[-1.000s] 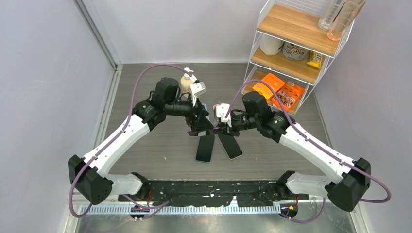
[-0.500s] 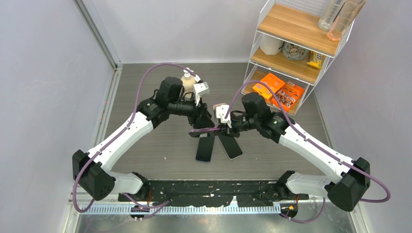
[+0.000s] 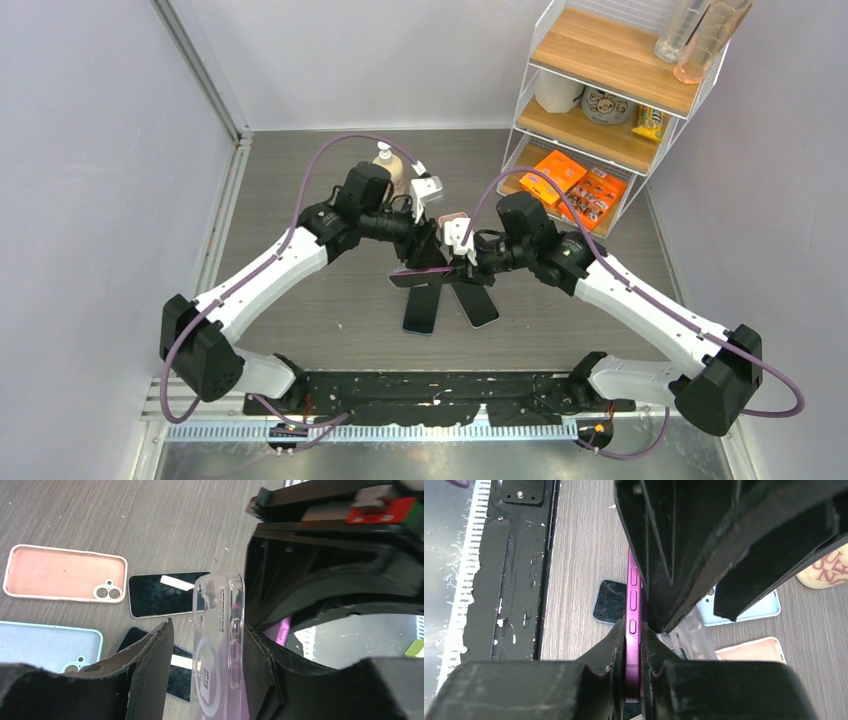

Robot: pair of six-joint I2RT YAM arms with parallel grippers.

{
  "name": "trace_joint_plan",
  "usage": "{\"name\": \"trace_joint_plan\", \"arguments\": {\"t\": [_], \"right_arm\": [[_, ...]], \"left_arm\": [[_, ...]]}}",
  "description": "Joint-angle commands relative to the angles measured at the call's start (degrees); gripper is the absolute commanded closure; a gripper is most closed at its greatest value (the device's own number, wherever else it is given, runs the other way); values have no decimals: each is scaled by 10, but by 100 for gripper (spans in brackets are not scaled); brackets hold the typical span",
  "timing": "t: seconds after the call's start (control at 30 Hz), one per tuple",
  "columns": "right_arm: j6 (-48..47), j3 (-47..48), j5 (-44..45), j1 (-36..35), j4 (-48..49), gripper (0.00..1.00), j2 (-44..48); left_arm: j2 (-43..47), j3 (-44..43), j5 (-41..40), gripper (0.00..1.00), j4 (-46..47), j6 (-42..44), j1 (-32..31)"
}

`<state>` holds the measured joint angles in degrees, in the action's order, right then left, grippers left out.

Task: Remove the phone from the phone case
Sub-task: Remove the phone case from the phone.

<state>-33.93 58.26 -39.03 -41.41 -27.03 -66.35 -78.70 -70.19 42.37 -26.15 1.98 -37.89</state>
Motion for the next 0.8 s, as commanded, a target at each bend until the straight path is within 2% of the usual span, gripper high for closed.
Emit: {"name": "trace_joint_plan", "arguments": {"t": [0.0, 0.07, 0.13, 0.2, 0.23, 0.43, 0.53, 0.77], "right_arm": [[4, 31, -20, -3, 64, 95, 31], [5, 31, -18, -3, 65, 95, 31], [5, 31, -16, -4, 65, 95, 33], [2, 29, -13, -3, 62, 95, 35], [1, 26, -10, -3, 62, 95, 37], [-12, 7, -2, -2, 53, 95, 54], [-6, 3, -9, 10, 54, 95, 67], [28, -14, -22, 60, 73, 95, 96]], "left_arm": [[-17, 3, -7, 46, 9, 12, -7], [-23, 2, 0, 52, 10, 10, -9], [-30, -2, 8, 65, 7, 10, -9], [-34, -6, 7, 91, 2, 11, -9], [-33, -6, 1, 100, 1, 10, -8], [-9, 18, -19, 100, 37, -38, 31], [3, 42, -24, 100, 57, -67, 82], [64, 162, -78, 100, 130, -121, 238]]}}
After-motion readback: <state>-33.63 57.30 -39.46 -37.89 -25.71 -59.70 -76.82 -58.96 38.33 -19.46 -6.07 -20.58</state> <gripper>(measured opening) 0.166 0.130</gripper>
